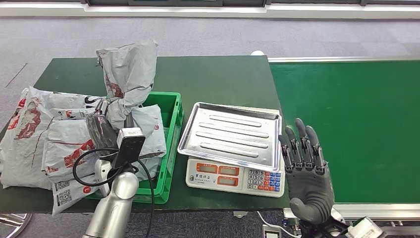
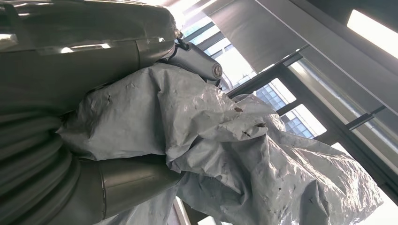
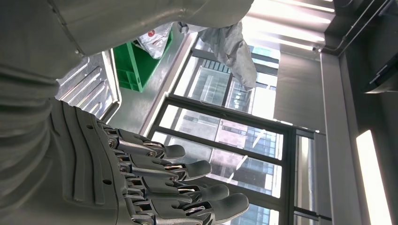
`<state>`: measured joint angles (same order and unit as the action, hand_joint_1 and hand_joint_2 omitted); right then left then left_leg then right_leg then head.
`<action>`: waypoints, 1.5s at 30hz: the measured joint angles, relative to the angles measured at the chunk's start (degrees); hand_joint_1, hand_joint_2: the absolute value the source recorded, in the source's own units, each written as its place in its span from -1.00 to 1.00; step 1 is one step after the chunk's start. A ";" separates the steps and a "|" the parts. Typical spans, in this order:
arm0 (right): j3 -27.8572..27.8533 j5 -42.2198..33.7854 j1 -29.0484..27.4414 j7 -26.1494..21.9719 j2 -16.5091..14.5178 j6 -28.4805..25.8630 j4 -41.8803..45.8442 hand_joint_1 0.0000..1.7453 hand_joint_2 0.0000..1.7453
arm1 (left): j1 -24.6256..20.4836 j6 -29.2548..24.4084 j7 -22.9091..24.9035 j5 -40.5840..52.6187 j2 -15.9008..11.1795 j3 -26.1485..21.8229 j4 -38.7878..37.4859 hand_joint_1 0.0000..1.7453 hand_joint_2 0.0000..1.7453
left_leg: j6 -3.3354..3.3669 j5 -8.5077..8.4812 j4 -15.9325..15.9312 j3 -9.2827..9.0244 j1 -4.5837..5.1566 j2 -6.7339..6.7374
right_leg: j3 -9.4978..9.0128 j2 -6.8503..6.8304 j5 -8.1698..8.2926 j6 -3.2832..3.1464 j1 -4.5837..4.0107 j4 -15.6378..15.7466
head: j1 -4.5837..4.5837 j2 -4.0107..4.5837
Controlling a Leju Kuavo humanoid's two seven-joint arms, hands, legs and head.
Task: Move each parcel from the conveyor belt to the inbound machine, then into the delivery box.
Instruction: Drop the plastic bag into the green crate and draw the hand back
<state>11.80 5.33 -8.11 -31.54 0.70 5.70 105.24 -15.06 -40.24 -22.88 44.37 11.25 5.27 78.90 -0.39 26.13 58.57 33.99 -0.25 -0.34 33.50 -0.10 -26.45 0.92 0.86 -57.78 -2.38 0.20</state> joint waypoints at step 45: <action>0.00 1.61 -1.07 0.21 -0.25 0.78 0.00 -1.00 1.00 | 2.05 0.08 -0.58 9.52 3.01 -6.72 1.58 1.00 1.00 | -0.01 0.03 -0.01 0.01 0.00 0.04 | 0.01 0.05 -0.01 0.00 0.00 0.00 | -0.01 0.00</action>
<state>11.80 6.95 -9.19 -31.33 0.45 6.49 105.24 -13.00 -40.16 -23.46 53.89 14.26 -1.45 80.48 -0.40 26.16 58.55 34.00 -0.25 -0.30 33.51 -0.05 -26.46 0.92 0.86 -57.78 -2.39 0.20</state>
